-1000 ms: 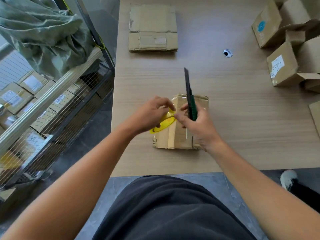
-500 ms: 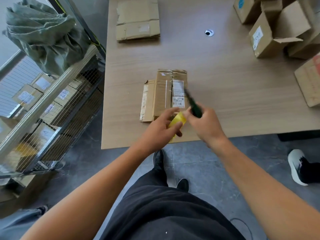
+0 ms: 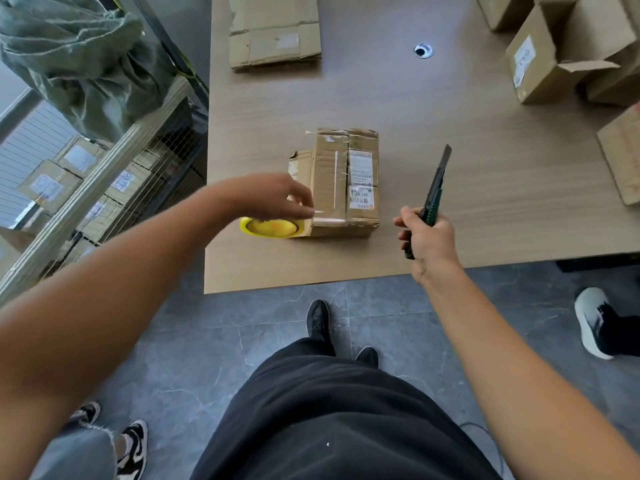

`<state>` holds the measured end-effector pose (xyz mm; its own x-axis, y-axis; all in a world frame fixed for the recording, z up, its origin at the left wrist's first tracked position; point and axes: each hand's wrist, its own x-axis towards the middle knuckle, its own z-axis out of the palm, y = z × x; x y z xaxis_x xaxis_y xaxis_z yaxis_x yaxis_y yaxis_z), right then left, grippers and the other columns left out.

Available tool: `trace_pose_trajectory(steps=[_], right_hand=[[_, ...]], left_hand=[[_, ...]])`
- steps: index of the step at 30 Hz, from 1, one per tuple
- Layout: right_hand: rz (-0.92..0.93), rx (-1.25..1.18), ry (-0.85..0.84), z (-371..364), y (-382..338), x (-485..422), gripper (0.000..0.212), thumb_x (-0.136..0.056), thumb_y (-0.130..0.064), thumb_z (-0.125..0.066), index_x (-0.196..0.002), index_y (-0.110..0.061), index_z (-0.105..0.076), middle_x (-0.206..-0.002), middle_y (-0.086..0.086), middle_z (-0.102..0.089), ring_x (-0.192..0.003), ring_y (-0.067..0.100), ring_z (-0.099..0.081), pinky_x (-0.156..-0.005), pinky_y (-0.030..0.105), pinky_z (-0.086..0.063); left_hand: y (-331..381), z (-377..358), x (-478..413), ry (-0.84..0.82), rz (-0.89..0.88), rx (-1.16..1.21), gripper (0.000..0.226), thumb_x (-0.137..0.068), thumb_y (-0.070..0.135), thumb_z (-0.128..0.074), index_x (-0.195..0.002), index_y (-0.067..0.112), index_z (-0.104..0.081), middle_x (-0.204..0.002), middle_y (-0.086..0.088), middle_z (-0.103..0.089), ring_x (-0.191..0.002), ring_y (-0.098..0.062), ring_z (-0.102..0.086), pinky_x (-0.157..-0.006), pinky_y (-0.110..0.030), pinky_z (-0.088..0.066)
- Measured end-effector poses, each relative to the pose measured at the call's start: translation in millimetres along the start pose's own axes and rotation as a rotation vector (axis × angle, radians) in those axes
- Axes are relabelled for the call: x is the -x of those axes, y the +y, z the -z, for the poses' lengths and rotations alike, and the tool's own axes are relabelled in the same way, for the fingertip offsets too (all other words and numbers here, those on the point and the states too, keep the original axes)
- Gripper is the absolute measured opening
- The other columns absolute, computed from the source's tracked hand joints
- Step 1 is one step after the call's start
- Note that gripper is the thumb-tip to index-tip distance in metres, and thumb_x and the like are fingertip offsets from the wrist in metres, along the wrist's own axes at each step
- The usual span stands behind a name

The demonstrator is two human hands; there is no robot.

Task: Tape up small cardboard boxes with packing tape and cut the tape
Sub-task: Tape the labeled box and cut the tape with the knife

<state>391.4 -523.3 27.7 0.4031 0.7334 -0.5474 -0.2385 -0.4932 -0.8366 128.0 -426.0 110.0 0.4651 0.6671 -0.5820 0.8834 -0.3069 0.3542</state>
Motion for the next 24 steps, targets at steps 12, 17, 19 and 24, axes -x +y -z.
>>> trace_pose_trajectory(steps=[12, 17, 19, 24], right_hand=[[0.034, 0.686, 0.072, -35.4, 15.8, -57.6, 0.03, -0.094, -0.043, -0.064, -0.09, -0.016, -0.052, -0.071, -0.006, -0.052, -0.067, 0.021, -0.051, -0.062, 0.03, -0.035], [0.424, 0.877, -0.183, -80.4, -10.3, -23.7, 0.029, -0.102, -0.045, -0.048, -0.098, -0.016, -0.049, -0.092, 0.0, -0.053, -0.079, 0.016, -0.05, -0.065, 0.032, -0.036], [0.424, 1.053, -0.339, -98.6, -3.4, -19.3, 0.037, -0.103, -0.044, -0.047, -0.107, -0.008, -0.058, -0.113, 0.004, -0.049, -0.104, 0.019, -0.048, -0.089, 0.032, -0.04], [0.252, 1.139, -0.376, -102.5, 10.9, -19.6, 0.047, -0.101, -0.047, -0.046, -0.111, -0.01, -0.072, -0.151, -0.002, -0.031, -0.14, 0.015, -0.028, -0.118, 0.036, -0.026]], left_hand=[[-60.4, -67.3, -72.5, 0.042, 0.061, 0.171, 0.028, -0.094, 0.05, -0.061, -0.102, 0.025, -0.071, -0.108, -0.001, -0.069, -0.1, -0.023, -0.061, -0.085, -0.034, -0.048], [-45.8, -78.2, -83.9, 0.098, 0.044, 0.22, 0.029, -0.095, 0.053, -0.058, -0.1, 0.026, -0.07, -0.107, -0.004, -0.07, -0.098, -0.026, -0.063, -0.084, -0.037, -0.053], [-41.5, -79.2, -88.2, 0.144, 0.062, 0.225, 0.03, -0.095, 0.053, -0.058, -0.1, 0.026, -0.069, -0.105, -0.003, -0.07, -0.096, -0.025, -0.063, -0.078, -0.034, -0.051], [-53.1, -80.4, -78.9, 0.123, 0.07, 0.342, 0.045, -0.094, 0.055, -0.057, -0.126, 0.022, -0.063, -0.123, -0.004, -0.067, -0.108, -0.024, -0.064, -0.088, -0.036, -0.052]])
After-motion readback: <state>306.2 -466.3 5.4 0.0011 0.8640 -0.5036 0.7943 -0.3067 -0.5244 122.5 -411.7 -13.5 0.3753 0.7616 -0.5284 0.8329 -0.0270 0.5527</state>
